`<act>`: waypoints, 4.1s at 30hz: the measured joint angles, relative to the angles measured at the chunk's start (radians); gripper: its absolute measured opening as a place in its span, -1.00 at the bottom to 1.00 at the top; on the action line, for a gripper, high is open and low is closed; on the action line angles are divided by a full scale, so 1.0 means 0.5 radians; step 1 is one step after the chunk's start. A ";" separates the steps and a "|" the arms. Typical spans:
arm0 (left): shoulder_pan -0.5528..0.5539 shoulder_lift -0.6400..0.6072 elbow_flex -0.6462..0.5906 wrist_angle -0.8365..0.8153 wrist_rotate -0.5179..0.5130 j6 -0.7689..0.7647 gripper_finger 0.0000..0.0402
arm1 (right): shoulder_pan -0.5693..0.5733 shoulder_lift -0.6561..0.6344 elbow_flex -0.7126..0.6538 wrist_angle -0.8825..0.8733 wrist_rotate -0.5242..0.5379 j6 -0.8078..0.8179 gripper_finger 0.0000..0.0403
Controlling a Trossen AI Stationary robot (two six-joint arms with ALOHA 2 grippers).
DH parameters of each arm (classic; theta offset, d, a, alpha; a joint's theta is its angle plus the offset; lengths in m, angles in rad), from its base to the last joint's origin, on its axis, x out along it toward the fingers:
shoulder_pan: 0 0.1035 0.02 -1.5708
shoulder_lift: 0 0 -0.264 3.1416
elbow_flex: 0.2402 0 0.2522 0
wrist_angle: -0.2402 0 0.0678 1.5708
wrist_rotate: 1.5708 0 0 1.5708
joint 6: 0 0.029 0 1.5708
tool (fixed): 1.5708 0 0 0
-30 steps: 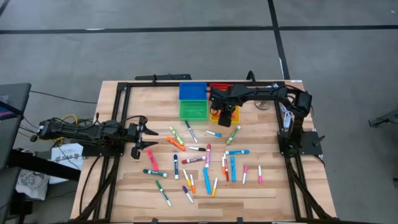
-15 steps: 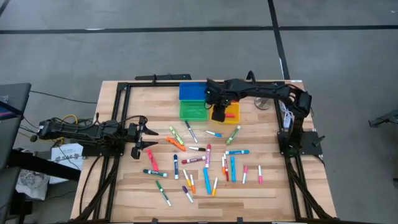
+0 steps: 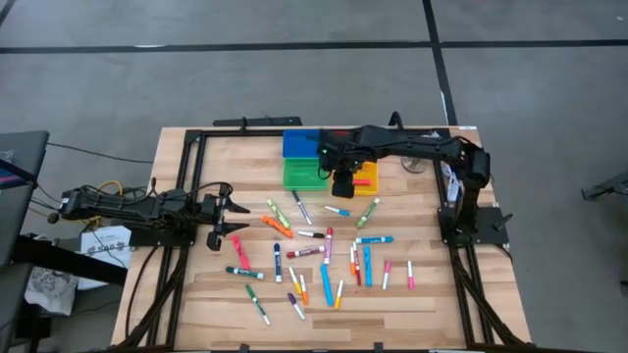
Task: Pick & Place Markers
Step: Put the right large blue highlighter pen into the yellow bin
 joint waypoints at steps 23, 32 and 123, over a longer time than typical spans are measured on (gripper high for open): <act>0.000 0.003 0.000 0.000 0.000 0.002 -0.11 | 0.306 -0.087 -0.009 -0.146 -0.451 0.039 -0.40; -0.001 0.040 -0.001 0.001 0.000 0.000 -0.11 | 0.325 -0.450 -0.335 -0.098 -0.366 0.257 -0.40; 0.000 0.120 -0.001 0.062 0.000 0.003 -0.11 | 1.256 -0.197 -1.197 0.713 -0.202 3.492 0.21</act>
